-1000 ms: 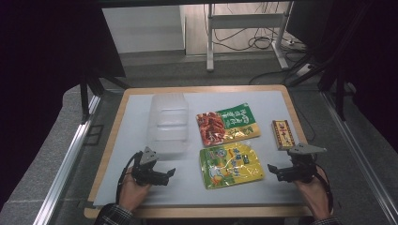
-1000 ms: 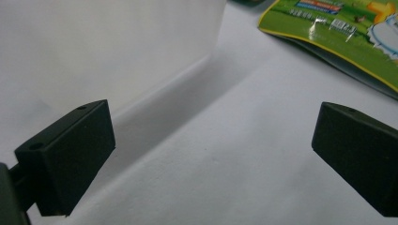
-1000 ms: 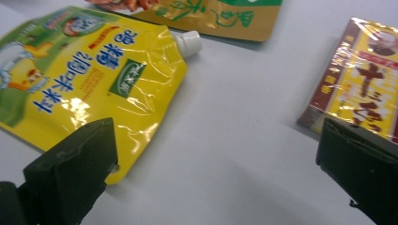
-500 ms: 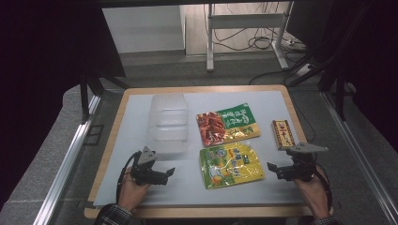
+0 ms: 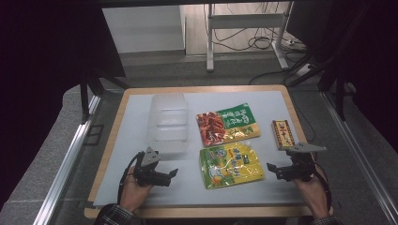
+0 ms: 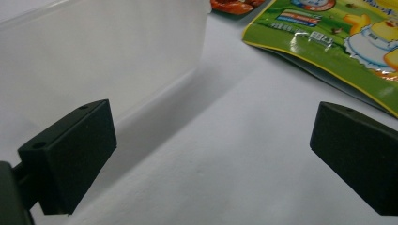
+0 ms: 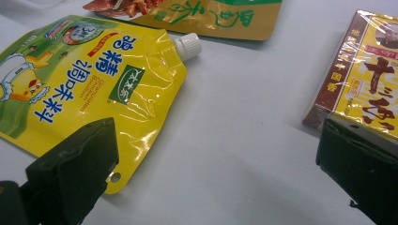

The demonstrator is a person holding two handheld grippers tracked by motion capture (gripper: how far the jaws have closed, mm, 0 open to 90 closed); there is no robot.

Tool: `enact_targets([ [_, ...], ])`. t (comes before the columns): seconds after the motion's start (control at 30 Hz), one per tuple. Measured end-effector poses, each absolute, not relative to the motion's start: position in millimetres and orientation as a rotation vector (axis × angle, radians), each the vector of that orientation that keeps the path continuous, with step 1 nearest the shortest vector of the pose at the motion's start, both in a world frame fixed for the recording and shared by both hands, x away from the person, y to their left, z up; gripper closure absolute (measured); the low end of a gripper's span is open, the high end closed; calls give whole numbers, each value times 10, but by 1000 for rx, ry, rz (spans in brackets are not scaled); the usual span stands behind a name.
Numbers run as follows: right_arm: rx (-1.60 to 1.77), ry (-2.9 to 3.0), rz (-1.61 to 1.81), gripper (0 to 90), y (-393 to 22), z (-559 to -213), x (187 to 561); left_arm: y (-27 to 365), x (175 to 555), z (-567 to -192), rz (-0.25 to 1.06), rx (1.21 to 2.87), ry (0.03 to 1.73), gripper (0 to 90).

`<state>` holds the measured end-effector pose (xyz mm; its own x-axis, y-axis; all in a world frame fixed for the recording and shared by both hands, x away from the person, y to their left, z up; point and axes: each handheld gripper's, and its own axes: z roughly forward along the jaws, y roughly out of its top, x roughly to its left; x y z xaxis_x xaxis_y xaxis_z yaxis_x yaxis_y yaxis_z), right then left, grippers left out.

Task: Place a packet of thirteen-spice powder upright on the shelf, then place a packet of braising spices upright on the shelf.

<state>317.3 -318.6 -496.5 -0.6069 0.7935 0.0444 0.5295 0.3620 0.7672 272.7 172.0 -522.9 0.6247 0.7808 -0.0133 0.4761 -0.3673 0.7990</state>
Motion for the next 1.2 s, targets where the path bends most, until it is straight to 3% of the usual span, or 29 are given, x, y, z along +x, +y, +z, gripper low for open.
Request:
enact_targets([
  [0.27, 1175, 2283, 1114, 0, -3182, -4957, 3168, 1633, 2716, -5196, 440, 2026, 947, 5],
  [0.47, 1178, 2274, 1125, 0, -3184, -4959, 3169, 1550, 2701, -5191, 448, 2077, 919, 61],
  [0.83, 1161, 2290, 1103, 0, -3128, -4962, 3159, 1311, 2718, -5194, 436, 2152, 819, 261],
  [1.2, 1179, 2297, 1076, 0, -3120, -4984, 3175, 1050, 2790, -5204, 339, 2128, 739, 486],
])
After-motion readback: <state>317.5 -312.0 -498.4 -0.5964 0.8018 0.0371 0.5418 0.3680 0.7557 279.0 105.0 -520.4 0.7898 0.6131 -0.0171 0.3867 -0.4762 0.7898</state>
